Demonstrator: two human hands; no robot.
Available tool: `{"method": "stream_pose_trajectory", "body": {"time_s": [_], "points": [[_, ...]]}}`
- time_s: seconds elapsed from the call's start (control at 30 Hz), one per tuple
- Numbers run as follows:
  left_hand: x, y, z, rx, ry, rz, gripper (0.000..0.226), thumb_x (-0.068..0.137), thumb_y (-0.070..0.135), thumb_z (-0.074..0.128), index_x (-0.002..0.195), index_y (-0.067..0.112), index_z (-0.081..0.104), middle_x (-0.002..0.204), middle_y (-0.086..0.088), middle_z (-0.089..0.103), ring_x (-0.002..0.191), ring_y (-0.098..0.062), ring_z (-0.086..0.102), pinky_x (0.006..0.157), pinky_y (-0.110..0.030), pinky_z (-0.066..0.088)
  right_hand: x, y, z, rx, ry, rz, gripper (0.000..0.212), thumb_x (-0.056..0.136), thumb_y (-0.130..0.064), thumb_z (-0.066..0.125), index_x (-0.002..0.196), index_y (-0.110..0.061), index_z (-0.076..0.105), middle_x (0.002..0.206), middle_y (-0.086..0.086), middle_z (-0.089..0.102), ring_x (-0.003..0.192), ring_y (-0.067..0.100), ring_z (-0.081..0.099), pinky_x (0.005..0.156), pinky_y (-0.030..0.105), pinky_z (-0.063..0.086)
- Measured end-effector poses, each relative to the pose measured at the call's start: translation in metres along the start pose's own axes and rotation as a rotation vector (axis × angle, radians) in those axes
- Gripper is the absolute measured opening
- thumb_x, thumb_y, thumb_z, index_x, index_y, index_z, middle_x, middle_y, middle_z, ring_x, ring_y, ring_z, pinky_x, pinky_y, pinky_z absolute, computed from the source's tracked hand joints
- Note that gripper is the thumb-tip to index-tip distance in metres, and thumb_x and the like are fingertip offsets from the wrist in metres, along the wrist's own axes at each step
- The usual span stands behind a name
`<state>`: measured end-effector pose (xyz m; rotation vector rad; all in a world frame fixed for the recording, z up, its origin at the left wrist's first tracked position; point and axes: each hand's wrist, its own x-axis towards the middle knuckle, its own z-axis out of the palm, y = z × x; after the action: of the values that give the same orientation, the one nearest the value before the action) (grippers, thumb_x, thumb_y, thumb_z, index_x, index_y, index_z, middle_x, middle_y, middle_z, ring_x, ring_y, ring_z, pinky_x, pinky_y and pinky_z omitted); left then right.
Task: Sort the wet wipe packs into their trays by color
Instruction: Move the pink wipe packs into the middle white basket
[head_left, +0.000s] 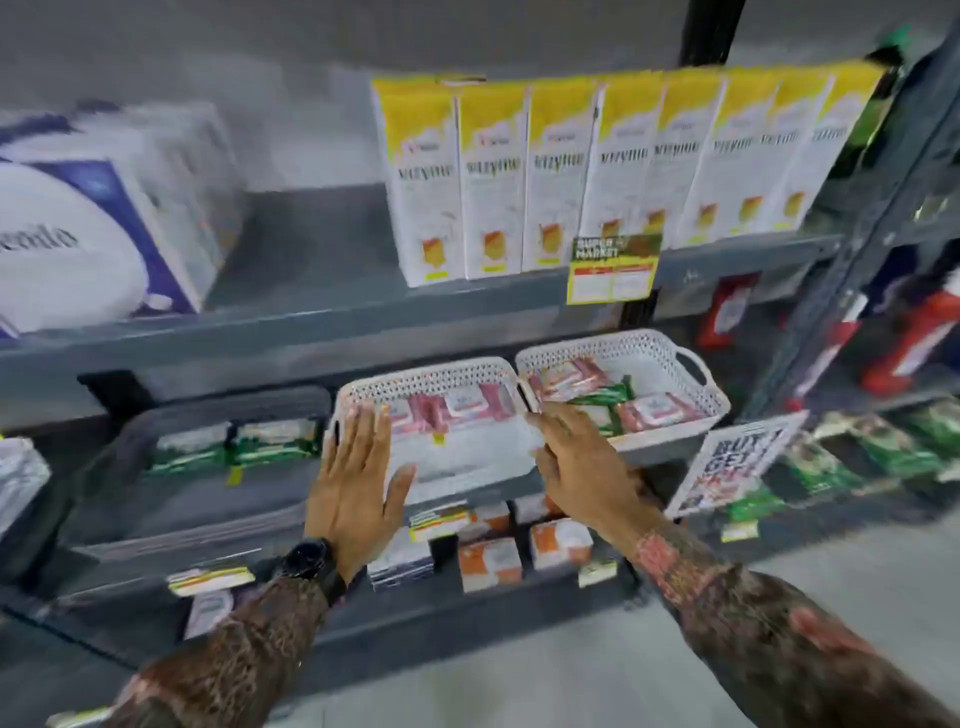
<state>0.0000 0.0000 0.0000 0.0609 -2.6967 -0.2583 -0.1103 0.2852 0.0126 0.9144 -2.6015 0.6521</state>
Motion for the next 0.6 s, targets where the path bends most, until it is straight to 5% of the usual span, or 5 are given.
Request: {"method": "stream_pose_trajectory", "body": {"time_s": [0.23,0.4,0.6], "points": [[0.018,-0.039,0.072,0.115,-0.295,-0.232,0.082,0.1,0.062,0.009,0.162,0.01,0.001,0.169,-0.005,-0.012,0.158,-0.023,-0.01,0.128,-0.051,0.004,0.052,0.078,0.002,-0.002,-0.103,0.294,0.053,0.088,0.006,0.062,0.137,-0.012,0.061,0.147,0.011,0.056,0.129,0.033,0.057,0.102,0.04,0.051],[0.021,-0.034,0.085,0.11,-0.34,-0.326,0.088,0.097,0.068,-0.002,0.162,0.008,-0.001,0.171,-0.009,-0.007,0.158,-0.022,-0.012,0.129,-0.045,-0.005,0.106,0.126,0.018,-0.041,-0.417,0.223,0.076,0.085,0.008,0.064,0.154,-0.019,0.044,0.162,0.008,0.039,0.155,0.032,0.026,0.124,0.048,0.032],[0.02,-0.036,0.09,0.143,-0.326,-0.325,0.086,0.097,0.067,-0.002,0.16,0.009,-0.002,0.171,-0.009,-0.004,0.159,-0.023,-0.01,0.129,-0.045,-0.005,0.164,0.143,0.041,-0.208,-0.638,0.188,0.092,0.09,0.002,0.059,0.165,-0.03,0.016,0.175,0.004,0.008,0.16,0.034,0.003,0.127,0.058,0.008]]}}
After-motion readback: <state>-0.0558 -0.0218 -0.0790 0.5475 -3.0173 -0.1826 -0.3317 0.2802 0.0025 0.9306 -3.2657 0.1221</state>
